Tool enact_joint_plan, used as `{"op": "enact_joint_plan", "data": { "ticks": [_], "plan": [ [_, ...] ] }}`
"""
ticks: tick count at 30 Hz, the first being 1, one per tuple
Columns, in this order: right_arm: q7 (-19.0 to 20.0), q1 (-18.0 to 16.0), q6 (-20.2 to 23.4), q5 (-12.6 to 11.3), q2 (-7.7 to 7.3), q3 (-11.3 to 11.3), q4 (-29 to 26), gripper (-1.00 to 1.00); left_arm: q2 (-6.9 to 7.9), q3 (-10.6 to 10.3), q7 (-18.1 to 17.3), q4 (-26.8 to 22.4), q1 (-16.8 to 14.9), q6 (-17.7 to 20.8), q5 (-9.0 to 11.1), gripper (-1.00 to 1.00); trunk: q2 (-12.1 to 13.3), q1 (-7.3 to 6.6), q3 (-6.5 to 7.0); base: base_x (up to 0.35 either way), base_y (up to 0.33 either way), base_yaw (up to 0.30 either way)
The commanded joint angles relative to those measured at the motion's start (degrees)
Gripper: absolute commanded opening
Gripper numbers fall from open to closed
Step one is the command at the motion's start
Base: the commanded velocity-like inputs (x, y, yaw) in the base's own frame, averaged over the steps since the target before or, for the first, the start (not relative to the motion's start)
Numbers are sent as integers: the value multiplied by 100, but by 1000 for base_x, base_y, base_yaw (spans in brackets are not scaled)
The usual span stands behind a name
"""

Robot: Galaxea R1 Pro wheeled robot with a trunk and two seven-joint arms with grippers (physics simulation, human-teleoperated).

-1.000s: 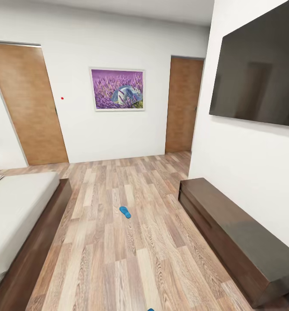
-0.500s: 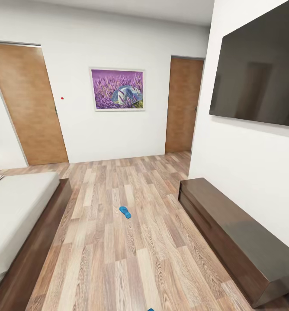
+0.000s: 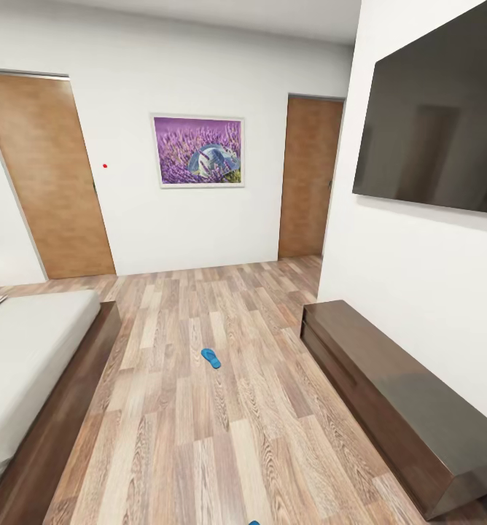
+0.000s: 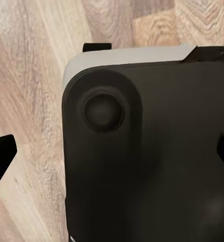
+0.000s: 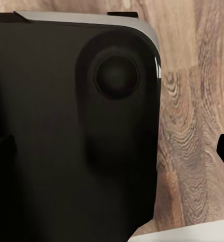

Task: In the bedroom, move the book from the bed onto either nightstand, and place the two sandals side by side next to the bed.

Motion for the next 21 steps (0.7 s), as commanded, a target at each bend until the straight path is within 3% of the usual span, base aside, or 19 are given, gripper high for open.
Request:
{"op": "enact_joint_plan", "data": {
  "ticks": [1,13,14,21],
  "plan": [
    [-3,-2,8,-4,0,-3,-35,100,-1,1,5,-38,0,8,1,100,-3,0,-6,0,0,0],
    [-16,-54,309,-5,3,-7,-423,100,-24,5,26,-425,-86,40,337,100,-3,0,-6,0,0,0],
    [-22,-160,1353,-3,6,-5,-2473,100,-26,3,30,-2361,-273,42,635,100,-3,0,-6,0,0,0],
    [-18,-911,2360,-9,16,-4,-3249,100,-27,6,27,-2423,-711,43,732,100,-3,0,-6,0,0,0]
  ]
}}
